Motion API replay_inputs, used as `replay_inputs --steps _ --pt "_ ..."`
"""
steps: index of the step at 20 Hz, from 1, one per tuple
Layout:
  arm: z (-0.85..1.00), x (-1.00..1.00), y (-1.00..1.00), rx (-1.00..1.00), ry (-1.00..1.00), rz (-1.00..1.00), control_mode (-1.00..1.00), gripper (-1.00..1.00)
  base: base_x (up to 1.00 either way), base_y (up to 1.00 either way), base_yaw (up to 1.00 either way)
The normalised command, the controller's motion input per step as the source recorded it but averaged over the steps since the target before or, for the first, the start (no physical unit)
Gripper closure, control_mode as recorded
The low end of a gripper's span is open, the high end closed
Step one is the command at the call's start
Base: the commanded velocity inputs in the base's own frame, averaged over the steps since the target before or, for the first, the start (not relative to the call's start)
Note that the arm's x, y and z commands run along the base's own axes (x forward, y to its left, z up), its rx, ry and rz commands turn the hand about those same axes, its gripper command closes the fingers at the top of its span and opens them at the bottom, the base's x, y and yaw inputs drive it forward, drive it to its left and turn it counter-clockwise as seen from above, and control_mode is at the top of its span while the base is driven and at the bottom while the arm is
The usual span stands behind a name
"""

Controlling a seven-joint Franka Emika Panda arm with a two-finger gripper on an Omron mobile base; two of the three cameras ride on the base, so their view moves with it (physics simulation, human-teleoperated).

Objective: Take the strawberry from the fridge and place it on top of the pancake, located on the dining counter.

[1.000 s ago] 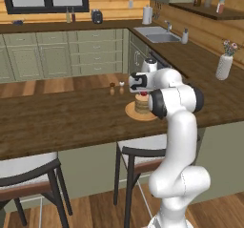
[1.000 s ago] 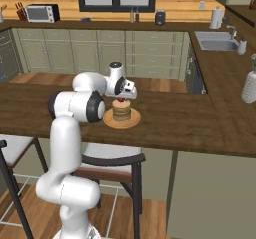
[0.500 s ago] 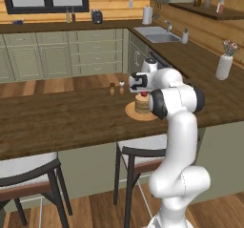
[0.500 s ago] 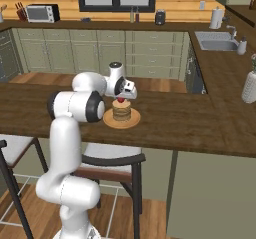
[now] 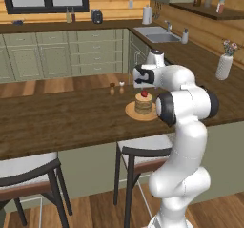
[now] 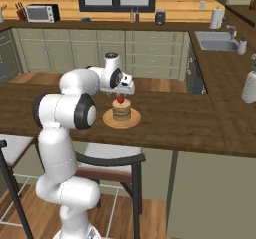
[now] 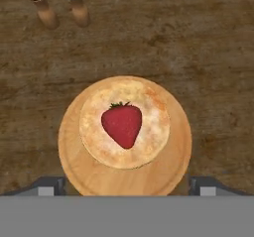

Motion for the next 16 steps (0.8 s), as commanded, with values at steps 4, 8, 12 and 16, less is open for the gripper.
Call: replay_inputs --steps 4,8,12,16 --pt "0.53 -1.0 0.13 0.0 0.0 -0.05 -1.0 -1.0 0.0 0.0 0.0" --pt "0.42 -1.0 0.3 0.0 0.0 -0.06 -1.0 -1.0 0.0 0.0 0.0" --pt "0.36 -1.0 0.51 -0.01 0.0 -0.03 -1.0 -1.0 0.0 0.0 0.0" --pt "0.32 -1.0 0.59 -0.05 0.0 -0.01 -1.0 -1.0 0.0 0.0 0.0"
